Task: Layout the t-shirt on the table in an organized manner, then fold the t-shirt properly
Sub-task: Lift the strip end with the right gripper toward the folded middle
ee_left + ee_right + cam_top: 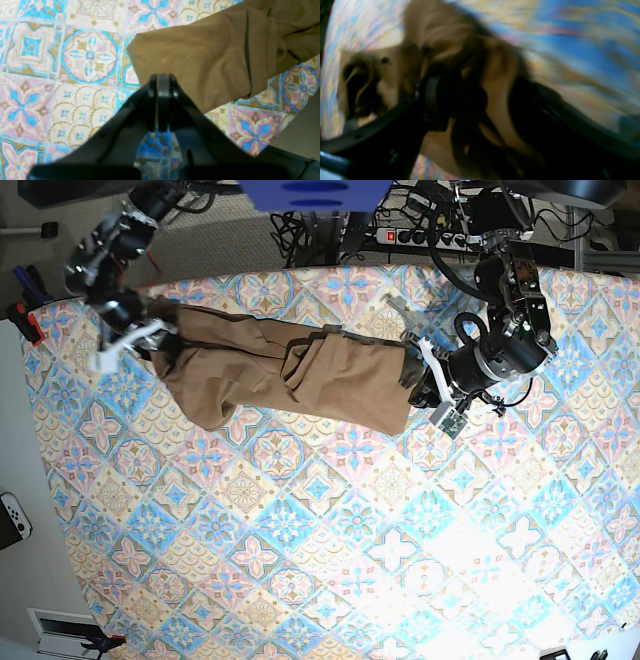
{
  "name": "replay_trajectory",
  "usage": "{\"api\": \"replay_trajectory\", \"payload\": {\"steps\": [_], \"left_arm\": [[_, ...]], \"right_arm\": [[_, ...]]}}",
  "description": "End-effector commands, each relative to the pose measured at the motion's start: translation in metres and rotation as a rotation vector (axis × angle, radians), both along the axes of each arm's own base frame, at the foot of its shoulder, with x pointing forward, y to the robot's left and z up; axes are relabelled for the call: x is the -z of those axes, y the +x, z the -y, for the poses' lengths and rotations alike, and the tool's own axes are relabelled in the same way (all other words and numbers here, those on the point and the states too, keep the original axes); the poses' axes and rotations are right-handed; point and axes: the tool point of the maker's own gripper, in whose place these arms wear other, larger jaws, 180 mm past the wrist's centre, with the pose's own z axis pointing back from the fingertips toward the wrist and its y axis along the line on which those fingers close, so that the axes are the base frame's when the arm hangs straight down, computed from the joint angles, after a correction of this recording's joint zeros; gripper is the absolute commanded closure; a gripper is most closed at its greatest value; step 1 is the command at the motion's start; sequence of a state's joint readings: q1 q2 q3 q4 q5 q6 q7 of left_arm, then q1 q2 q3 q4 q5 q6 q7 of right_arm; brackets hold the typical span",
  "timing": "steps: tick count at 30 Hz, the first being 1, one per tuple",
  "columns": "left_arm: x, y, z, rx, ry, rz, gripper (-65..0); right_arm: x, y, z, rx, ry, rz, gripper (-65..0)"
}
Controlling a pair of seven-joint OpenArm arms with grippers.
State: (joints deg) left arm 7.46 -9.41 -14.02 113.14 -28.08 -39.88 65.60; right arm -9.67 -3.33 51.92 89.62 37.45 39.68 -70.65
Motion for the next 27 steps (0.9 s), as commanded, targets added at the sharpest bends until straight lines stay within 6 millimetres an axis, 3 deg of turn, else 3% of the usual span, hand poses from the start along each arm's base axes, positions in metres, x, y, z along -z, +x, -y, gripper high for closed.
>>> {"api": "replay_trajectory", "payload": {"steps": [1, 5, 10, 13, 16, 17, 27], "left_arm": [[-0.012, 0.006, 0.002, 0.006, -0.016, 0.045, 0.0], [-0.012, 0.006, 0.002, 0.006, -0.016, 0.045, 0.0], [-0.011, 0.006, 0.002, 0.005, -0.016, 0.044, 0.0], [-0.011, 0.006, 0.002, 0.005, -0.016, 0.044, 0.0], [-0.011, 0.006, 0.001, 0.004, -0.014, 0.044, 0.0], [-0.010, 0.006, 0.000, 0.002, -0.007, 0.043, 0.0], [0.004, 0.005, -0.019, -0.040, 0.121, 0.017, 0.0]], "right_arm": [[-0.008, 0.005, 0.002, -0.014, -0.015, 0.030, -37.9], [-0.007, 0.011, -0.020, -0.086, -0.003, 0.032, -37.8], [-0.007, 0.011, -0.024, -0.098, -0.001, 0.032, -36.4], [-0.001, 0.000, -0.024, -0.097, 0.001, 0.008, -23.8], [0.000, -0.001, -0.024, -0.099, 0.001, 0.003, -3.8], [0.000, -0.001, -0.024, -0.099, -0.001, 0.002, 0.0], [0.012, -0.016, -0.017, -0.131, -0.043, -0.090, 0.0]]}}
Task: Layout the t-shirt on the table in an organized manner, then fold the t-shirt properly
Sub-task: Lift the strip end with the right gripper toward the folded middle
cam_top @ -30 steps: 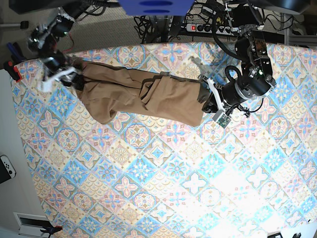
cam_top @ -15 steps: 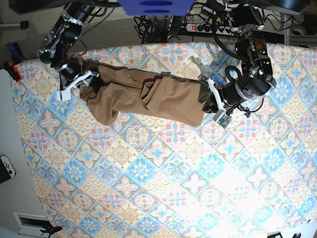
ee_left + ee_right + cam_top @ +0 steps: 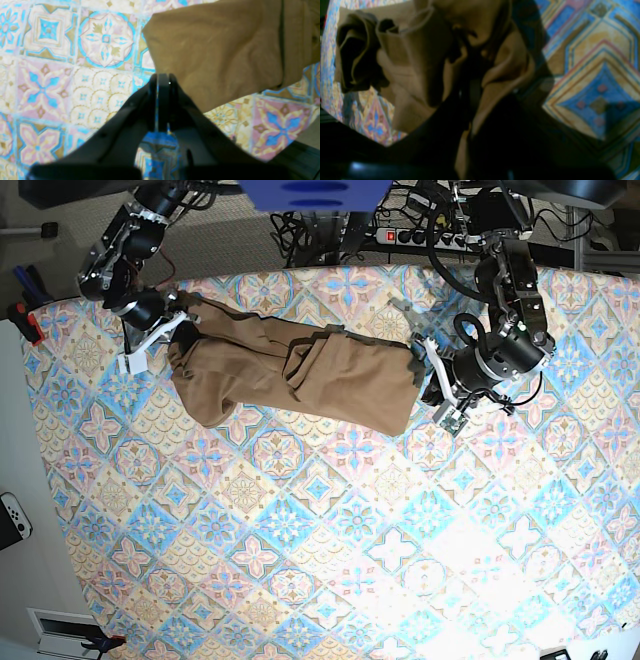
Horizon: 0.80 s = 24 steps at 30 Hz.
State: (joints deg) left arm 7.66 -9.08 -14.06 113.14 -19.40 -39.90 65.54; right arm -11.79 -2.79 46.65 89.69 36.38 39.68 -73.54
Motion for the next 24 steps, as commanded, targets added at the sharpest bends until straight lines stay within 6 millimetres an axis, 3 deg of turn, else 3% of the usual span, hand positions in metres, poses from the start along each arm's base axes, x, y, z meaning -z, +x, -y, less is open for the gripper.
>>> {"api": "replay_trajectory", "payload": {"steps": [1, 4, 10, 12, 17, 24], "left_arm": [[-0.010, 0.005, 0.002, 0.006, -0.015, 0.040, 0.0], [-0.009, 0.005, 0.001, 0.006, -0.011, 0.040, 0.0], [-0.004, 0.000, -0.003, 0.001, 0.011, 0.025, 0.0], [-0.002, 0.000, -0.005, -0.006, 0.029, 0.020, 0.0], [0.000, 0.000, -0.009, -0.014, 0.055, 0.014, 0.0], [0.000, 0.000, -0.011, -0.016, 0.065, 0.013, 0.0]], "right_arm": [[-0.004, 0.000, 0.016, -0.013, -0.059, -0.008, 0.0], [-0.013, 0.002, 0.029, -0.026, -0.123, -0.002, 0.0], [-0.059, 0.020, 0.056, -0.061, -0.291, 0.111, 0.0], [-0.064, 0.022, 0.061, -0.082, -0.323, 0.111, 0.0], [-0.079, 0.045, 0.058, -0.118, -0.348, 0.143, 0.0], [-0.111, 0.057, 0.051, -0.129, -0.407, 0.245, 0.0]]}}
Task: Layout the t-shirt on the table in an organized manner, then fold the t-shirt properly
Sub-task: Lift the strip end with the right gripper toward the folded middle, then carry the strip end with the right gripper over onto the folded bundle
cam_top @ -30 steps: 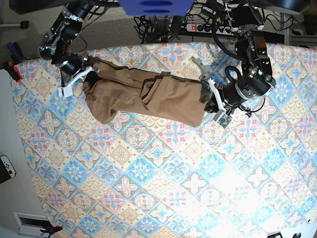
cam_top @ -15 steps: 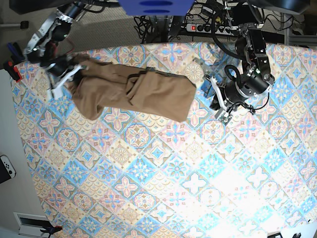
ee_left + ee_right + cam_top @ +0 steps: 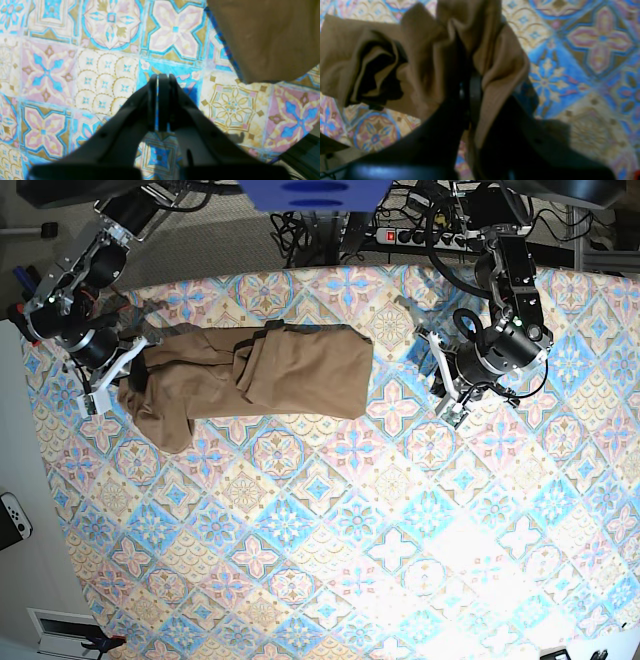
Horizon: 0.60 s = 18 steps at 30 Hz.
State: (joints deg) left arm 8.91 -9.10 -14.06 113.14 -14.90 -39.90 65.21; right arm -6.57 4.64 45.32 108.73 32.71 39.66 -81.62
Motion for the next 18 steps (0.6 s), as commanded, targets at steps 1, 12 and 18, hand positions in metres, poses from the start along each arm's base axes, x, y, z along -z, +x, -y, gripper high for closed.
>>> {"api": "replay_trajectory", "payload": {"steps": [1, 12, 18], "left_arm": [[-0.010, 0.007, 0.000, 0.007, -0.005, 0.041, 0.0], [0.007, 0.003, -0.001, -0.003, -0.020, -0.014, 0.0], [0.013, -0.002, -0.002, -0.004, -0.020, -0.033, 0.0]], "right_arm": [[-0.018, 0.015, -0.011, -0.027, 0.020, 0.087, 0.0], [-0.012, 0.022, -0.085, -0.157, 0.138, 0.087, 0.0], [-0.016, 0.026, -0.114, -0.227, 0.167, 0.100, 0.0]]}}
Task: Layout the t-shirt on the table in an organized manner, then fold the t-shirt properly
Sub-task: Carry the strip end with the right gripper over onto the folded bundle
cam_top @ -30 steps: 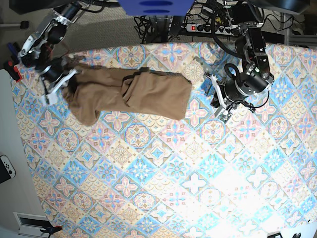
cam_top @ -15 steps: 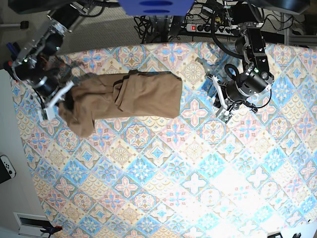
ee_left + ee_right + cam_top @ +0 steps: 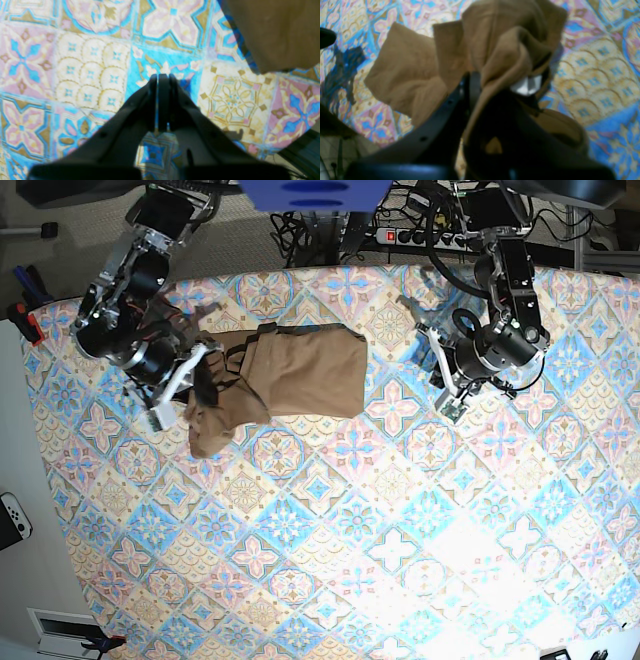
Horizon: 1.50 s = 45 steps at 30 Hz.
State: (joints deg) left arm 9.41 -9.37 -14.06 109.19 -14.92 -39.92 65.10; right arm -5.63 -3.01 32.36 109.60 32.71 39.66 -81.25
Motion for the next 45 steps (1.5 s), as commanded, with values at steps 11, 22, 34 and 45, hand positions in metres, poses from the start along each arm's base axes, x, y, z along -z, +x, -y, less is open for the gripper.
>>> {"api": "replay_trajectory", "payload": {"steps": [11, 22, 34, 45], "left_arm": [[-0.004, 0.006, -0.008, -0.010, 0.052, 0.028, 0.0], [-0.003, 0.004, -0.006, -0.005, 0.051, 0.021, 0.0], [0.017, -0.019, -0.005, -0.004, 0.046, -0.053, 0.0], [0.026, -0.024, -0.009, -0.013, 0.041, -0.089, 0.0]], "right_arm": [[-0.026, 0.006, -0.088, -0.205, 0.112, 0.087, 0.0], [-0.047, -0.001, -0.151, -0.342, 0.223, 0.153, 0.0], [-0.017, -0.022, -0.191, -0.383, 0.286, 0.015, 0.0], [0.016, -0.030, -0.190, -0.373, 0.275, -0.095, -5.3]]}}
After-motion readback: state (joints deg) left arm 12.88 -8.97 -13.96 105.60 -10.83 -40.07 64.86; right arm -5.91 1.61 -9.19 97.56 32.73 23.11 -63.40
